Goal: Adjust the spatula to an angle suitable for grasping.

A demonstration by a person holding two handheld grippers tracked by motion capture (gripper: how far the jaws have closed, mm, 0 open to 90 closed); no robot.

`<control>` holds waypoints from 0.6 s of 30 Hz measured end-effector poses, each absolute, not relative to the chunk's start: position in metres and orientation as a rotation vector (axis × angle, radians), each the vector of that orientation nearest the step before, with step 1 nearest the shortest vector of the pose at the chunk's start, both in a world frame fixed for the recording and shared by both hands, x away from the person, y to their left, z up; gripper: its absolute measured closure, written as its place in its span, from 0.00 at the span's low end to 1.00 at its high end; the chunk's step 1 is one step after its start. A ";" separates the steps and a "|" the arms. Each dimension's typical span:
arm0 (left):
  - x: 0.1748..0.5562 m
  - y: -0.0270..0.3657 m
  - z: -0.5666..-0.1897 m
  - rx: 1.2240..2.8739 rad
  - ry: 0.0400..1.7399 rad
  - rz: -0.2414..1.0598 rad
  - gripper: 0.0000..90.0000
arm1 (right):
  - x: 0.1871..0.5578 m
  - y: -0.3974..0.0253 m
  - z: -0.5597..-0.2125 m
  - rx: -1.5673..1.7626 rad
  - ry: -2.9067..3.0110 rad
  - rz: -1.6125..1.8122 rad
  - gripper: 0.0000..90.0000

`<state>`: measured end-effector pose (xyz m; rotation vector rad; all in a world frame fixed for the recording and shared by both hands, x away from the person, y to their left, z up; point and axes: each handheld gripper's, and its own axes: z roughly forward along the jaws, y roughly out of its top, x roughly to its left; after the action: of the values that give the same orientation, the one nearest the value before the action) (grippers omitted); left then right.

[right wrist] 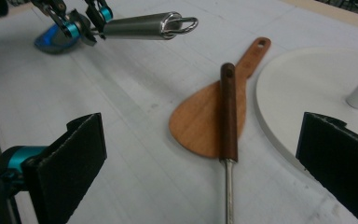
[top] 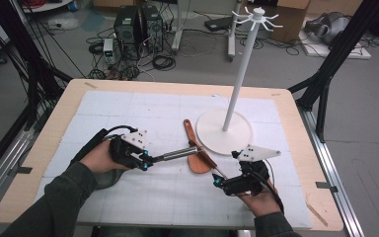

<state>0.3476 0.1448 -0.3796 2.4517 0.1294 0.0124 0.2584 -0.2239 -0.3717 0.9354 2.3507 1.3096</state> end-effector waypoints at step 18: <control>0.345 0.150 -0.364 2.319 0.164 -0.011 0.83 | 0.275 -0.187 -0.351 0.902 2.361 1.484 0.01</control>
<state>0.3448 0.1502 -0.3637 2.3194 0.1644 -0.0107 0.2751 -0.1867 -0.3513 0.9022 2.3607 1.4843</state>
